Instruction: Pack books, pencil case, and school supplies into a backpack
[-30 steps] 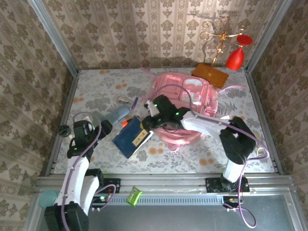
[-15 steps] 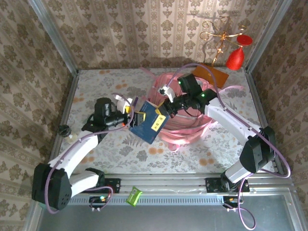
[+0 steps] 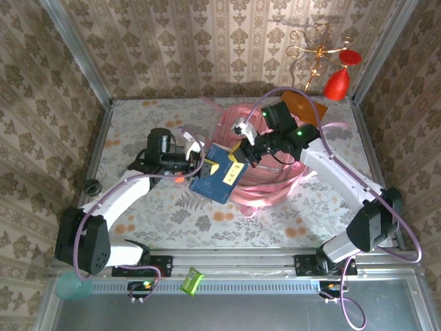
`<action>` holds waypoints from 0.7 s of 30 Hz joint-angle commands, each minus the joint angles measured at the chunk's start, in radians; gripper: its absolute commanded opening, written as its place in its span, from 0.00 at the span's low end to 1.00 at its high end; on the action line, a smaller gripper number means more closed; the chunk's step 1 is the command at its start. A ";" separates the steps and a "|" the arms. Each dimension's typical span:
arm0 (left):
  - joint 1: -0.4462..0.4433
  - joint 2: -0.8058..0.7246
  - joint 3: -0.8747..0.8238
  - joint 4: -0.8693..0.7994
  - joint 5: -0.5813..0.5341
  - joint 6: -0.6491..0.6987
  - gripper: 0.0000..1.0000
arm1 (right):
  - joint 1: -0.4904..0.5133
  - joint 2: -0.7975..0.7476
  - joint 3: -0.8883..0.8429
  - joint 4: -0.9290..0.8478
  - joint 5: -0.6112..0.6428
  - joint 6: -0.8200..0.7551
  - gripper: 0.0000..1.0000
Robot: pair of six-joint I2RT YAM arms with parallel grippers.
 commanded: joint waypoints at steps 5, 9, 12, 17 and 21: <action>0.005 -0.029 0.039 0.186 -0.060 -0.217 0.00 | -0.042 -0.190 -0.125 0.226 0.360 0.333 0.51; 0.007 -0.067 0.001 0.379 -0.218 -0.463 0.00 | -0.064 -0.363 -0.353 0.461 0.270 0.527 0.85; 0.003 -0.064 -0.036 0.599 -0.260 -0.672 0.00 | -0.049 -0.399 -0.487 0.671 0.151 0.694 1.00; -0.025 0.028 -0.017 0.883 -0.241 -0.977 0.00 | -0.003 -0.329 -0.565 0.910 0.073 0.851 1.00; -0.024 0.133 -0.006 1.153 -0.226 -1.190 0.00 | -0.004 -0.297 -0.563 0.951 0.081 0.874 1.00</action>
